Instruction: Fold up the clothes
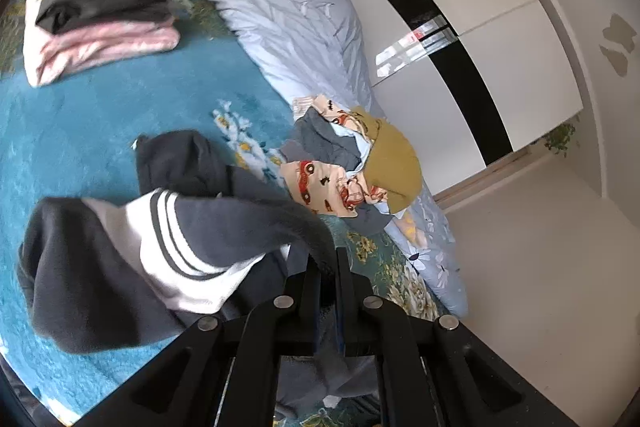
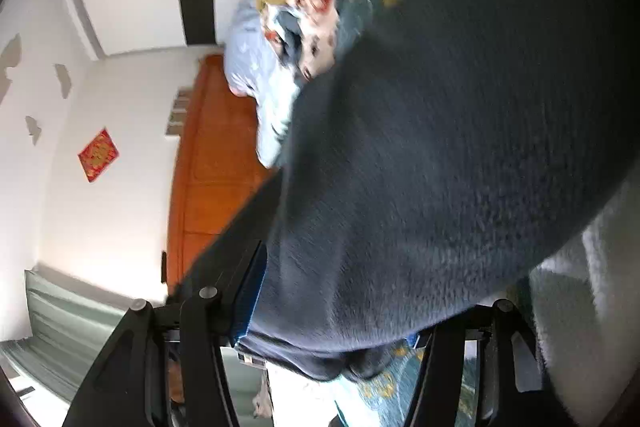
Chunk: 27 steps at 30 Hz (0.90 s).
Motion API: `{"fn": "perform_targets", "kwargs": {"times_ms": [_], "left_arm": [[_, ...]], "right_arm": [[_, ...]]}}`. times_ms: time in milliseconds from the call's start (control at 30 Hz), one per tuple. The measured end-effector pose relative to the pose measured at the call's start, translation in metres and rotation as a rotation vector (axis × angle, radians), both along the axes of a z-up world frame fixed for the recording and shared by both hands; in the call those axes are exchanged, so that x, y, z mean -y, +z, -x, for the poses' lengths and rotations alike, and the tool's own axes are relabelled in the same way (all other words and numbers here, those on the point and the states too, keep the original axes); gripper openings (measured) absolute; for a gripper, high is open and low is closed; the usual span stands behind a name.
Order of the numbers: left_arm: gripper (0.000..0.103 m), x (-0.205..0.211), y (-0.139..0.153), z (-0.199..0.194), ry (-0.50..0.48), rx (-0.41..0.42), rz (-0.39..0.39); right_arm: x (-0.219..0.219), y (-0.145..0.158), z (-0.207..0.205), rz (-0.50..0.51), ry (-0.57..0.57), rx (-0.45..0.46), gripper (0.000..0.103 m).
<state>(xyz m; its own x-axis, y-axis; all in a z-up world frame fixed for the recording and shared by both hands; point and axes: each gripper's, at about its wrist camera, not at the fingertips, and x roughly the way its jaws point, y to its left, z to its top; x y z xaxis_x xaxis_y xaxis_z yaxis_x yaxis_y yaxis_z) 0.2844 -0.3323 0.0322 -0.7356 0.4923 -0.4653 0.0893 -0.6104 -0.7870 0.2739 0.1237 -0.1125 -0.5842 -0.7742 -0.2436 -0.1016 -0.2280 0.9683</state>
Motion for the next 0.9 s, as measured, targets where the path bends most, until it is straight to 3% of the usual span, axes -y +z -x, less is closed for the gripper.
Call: {"fn": "perform_targets", "kwargs": {"times_ms": [33, 100, 233, 400, 600, 700, 767, 900], "left_arm": [[0.006, 0.002, -0.005, -0.002, 0.001, 0.006, -0.013], [0.006, 0.004, -0.018, -0.008, 0.001, 0.027, -0.028], [0.006, 0.006, -0.047, -0.02, -0.004, 0.082, -0.039], [0.006, 0.006, -0.073, -0.027, -0.012, 0.117, -0.1], [0.01, -0.002, -0.083, -0.018, -0.044, 0.145, -0.106], [0.025, -0.007, -0.084, -0.01, -0.064, 0.139, -0.096], [0.046, -0.008, -0.083, -0.005, -0.069, 0.129, -0.087], [0.043, -0.01, -0.081, 0.006, -0.079, 0.11, -0.069]], "right_arm": [[-0.003, 0.002, 0.0, -0.002, -0.007, -0.007, 0.049], [-0.01, 0.005, 0.0, -0.007, -0.02, -0.011, 0.008], [-0.024, 0.014, -0.003, 0.026, -0.046, -0.061, 0.007], [-0.038, 0.052, 0.001, 0.003, -0.056, -0.155, 0.006], [-0.039, 0.057, 0.007, -0.018, -0.034, -0.158, 0.006], [-0.038, 0.052, 0.01, -0.013, -0.035, -0.147, 0.006], [-0.04, 0.049, 0.011, -0.012, -0.04, -0.137, 0.007], [-0.041, 0.054, 0.013, -0.036, -0.035, -0.14, 0.007]]}}
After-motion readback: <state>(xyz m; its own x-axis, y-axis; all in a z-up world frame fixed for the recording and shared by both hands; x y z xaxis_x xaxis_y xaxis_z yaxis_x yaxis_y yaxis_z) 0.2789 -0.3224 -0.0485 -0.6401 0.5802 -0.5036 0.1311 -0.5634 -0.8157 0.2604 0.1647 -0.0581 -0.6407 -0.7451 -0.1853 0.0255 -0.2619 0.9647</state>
